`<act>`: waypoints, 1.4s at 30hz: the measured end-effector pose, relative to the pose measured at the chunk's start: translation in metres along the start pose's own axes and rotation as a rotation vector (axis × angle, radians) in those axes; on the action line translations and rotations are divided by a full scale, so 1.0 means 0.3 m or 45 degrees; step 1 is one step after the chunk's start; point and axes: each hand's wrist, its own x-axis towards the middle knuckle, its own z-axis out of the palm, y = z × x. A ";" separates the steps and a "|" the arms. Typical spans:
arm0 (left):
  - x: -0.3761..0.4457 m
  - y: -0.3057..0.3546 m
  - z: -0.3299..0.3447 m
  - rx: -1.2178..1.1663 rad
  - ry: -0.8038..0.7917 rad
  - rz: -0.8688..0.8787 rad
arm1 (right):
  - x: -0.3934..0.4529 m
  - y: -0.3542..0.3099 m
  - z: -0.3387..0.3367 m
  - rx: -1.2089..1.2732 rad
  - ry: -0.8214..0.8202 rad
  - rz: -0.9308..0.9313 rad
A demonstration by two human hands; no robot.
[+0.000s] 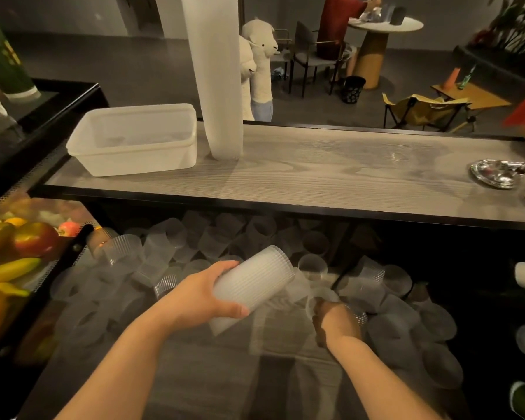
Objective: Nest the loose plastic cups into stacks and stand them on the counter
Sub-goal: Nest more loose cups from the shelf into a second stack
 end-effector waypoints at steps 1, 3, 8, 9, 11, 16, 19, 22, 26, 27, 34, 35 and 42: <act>-0.002 0.000 0.000 0.000 -0.001 0.002 | 0.008 0.006 0.003 0.015 -0.005 0.021; -0.006 0.000 -0.002 -0.005 0.000 0.011 | 0.036 0.039 0.023 0.058 0.003 0.070; -0.018 0.004 -0.003 -0.041 -0.003 0.044 | 0.022 0.083 -0.005 -0.086 0.053 -0.064; -0.020 0.004 -0.002 -0.051 -0.003 0.052 | -0.011 0.078 -0.031 -0.121 0.074 -0.113; -0.023 0.005 0.002 -0.068 -0.009 0.065 | -0.064 0.081 -0.082 -0.100 0.275 -0.201; -0.032 0.012 0.011 -0.083 -0.046 0.089 | -0.130 0.074 -0.171 0.547 0.509 -0.394; -0.035 0.018 0.018 -0.068 -0.069 0.100 | -0.150 0.024 -0.198 1.221 0.364 -0.352; -0.040 0.026 0.021 -0.078 -0.093 0.122 | -0.156 -0.018 -0.213 1.635 0.112 -0.356; -0.047 0.033 0.017 -0.093 -0.116 0.143 | -0.163 -0.063 -0.210 1.716 -0.079 -0.376; -0.047 0.035 0.015 -0.096 -0.118 0.144 | -0.166 -0.071 -0.205 1.708 -0.097 -0.376; -0.049 0.027 0.018 -0.109 -0.126 0.154 | -0.172 -0.091 -0.190 1.512 -0.108 -0.411; -0.049 0.024 0.020 -0.107 -0.127 0.153 | -0.176 -0.091 -0.189 1.459 -0.108 -0.426; -0.037 0.021 0.030 -0.084 -0.109 0.129 | -0.229 -0.122 -0.194 1.081 -0.106 -0.522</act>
